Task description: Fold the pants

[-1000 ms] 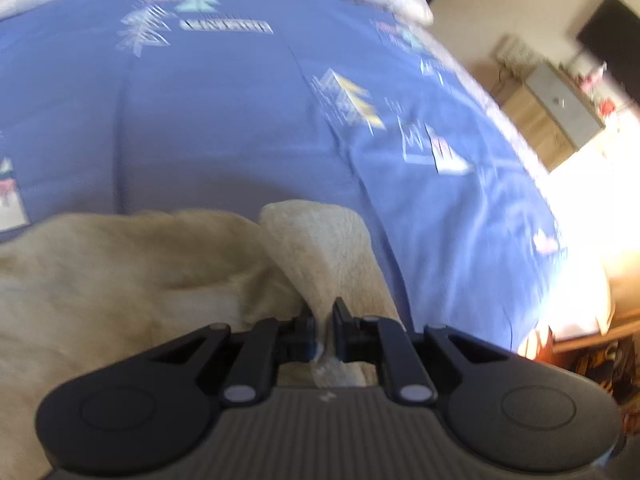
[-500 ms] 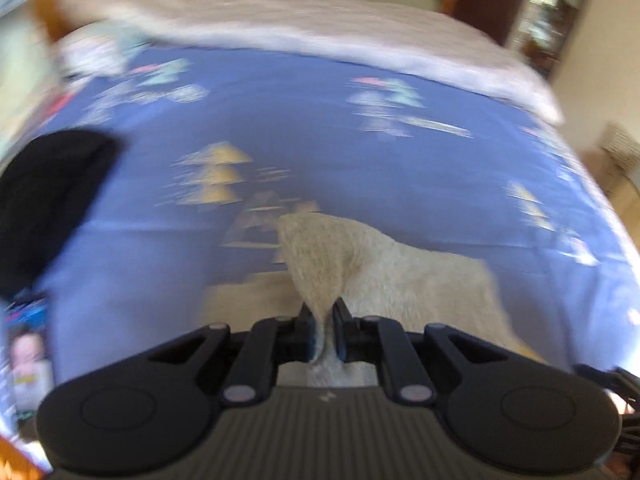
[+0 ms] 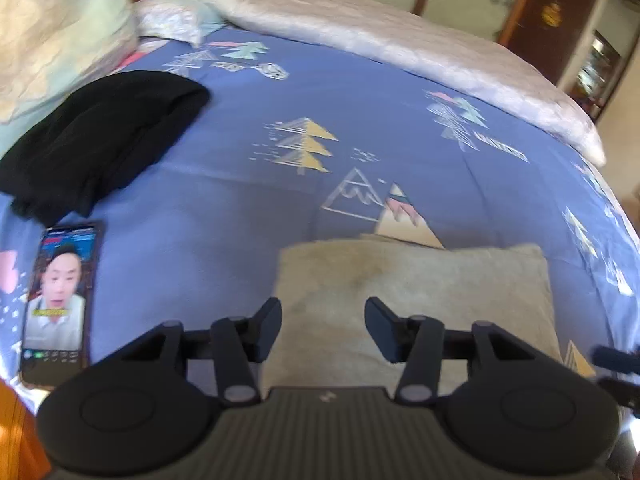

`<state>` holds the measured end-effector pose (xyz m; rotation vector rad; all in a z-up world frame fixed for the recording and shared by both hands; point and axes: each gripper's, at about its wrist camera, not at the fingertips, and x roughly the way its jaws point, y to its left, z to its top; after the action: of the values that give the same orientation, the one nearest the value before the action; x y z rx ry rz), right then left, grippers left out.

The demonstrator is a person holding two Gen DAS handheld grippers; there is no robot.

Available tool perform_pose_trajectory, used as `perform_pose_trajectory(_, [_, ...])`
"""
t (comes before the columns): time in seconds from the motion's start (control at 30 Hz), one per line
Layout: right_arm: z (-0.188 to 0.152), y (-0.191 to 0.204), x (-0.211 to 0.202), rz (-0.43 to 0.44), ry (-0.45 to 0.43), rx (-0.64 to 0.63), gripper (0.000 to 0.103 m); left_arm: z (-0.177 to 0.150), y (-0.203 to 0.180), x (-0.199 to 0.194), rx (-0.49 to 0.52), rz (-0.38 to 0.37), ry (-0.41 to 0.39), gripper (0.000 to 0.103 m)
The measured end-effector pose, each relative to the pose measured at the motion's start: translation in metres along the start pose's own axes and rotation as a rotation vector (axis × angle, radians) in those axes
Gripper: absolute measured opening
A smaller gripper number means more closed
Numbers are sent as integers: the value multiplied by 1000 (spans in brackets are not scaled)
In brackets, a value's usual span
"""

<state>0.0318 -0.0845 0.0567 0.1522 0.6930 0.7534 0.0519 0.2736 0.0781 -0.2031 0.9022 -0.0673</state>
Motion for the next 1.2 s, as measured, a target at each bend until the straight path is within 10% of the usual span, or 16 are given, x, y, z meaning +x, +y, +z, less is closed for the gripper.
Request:
perform_pose_trajectory(0.17, [-30,-4,53,-79,190,-46,50,-18,-12,45,55,54,78,52])
perform_pose_trajectory(0.33, [-27,3,33,-77,155,-90,58,-15,-1,34,22,44,39,59])
perform_pose_trajectory(0.5, [-18,-35,4,-87,55,107,69,-11,36,15,-83,99,-37,96])
perform_pose_trajectory(0.83, [-27,-67,44,8,153,364,71,-43,38,49,-252,-241,85,101])
perform_pose_trajectory(0.93, [-15,-46,63,-49,171,260,49,-47,-2,59,-113,-114,50,98])
perform_pose_trajectory(1.0, [-6,-38,59,-69,160,189,32,-42,-22,62,-83,-88,51,67])
perform_pose_trajectory(1.2, [28,-31,-14,-281,-87,-99,21,-24,-98,74,-77,-308,79,59])
